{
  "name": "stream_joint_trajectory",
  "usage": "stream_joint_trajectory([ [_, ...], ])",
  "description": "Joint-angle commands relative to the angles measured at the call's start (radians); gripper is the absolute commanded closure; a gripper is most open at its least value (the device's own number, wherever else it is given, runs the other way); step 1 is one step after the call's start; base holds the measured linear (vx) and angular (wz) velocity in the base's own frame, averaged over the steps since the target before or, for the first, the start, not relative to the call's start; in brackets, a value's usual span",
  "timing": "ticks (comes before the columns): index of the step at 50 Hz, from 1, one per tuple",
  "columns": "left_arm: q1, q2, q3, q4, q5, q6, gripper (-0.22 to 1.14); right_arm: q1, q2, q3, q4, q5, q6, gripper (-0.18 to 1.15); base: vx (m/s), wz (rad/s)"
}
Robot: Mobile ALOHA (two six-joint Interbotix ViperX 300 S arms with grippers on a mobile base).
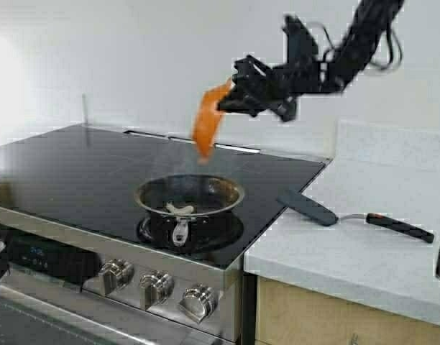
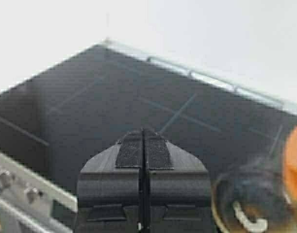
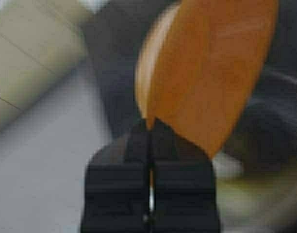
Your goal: Add oil to the pan and cook the shrimp and serve it
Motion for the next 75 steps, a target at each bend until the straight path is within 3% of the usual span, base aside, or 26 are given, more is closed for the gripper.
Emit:
stream_joint_trajectory([
  [1, 0.002, 0.008, -0.011, 0.002, -0.005, -0.002, 0.88, 0.04, -0.175, 0.038, -0.187, 0.376, -0.003, 0.91, 0.0, 0.0],
  [12, 0.002, 0.014, -0.014, 0.002, -0.005, 0.0, 0.88, 0.074, -0.368, 0.166, -0.327, 0.819, -0.044, 0.91, 0.0, 0.0],
  [20, 0.0, 0.023, -0.014, 0.002, -0.005, -0.002, 0.88, 0.074, -0.417, 0.201, -0.301, 1.186, -0.331, 0.91, 0.0, 0.0],
  [25, 0.002, 0.026, -0.015, 0.002, -0.005, -0.002, 0.88, 0.035, -0.413, 0.176, -0.222, 1.316, -0.525, 0.91, 0.0, 0.0],
  [36, 0.002, 0.026, -0.014, 0.002, -0.005, -0.002, 0.89, -0.155, -0.408, 0.161, -0.137, 1.39, -0.775, 0.91, 0.0, 0.0],
  [53, 0.002, 0.028, -0.018, 0.002, -0.005, -0.002, 0.88, -0.453, -0.311, 0.176, -0.14, 1.393, -0.779, 0.91, 0.0, 0.0],
  [61, 0.002, 0.026, -0.018, 0.002, -0.005, 0.0, 0.88, -0.514, -0.167, 0.127, -0.14, 1.393, -0.742, 0.91, 0.0, 0.0],
  [75, 0.002, 0.026, -0.02, 0.002, -0.005, 0.0, 0.89, -0.526, 0.066, 0.023, -0.183, 1.391, -0.667, 0.91, 0.0, 0.0],
])
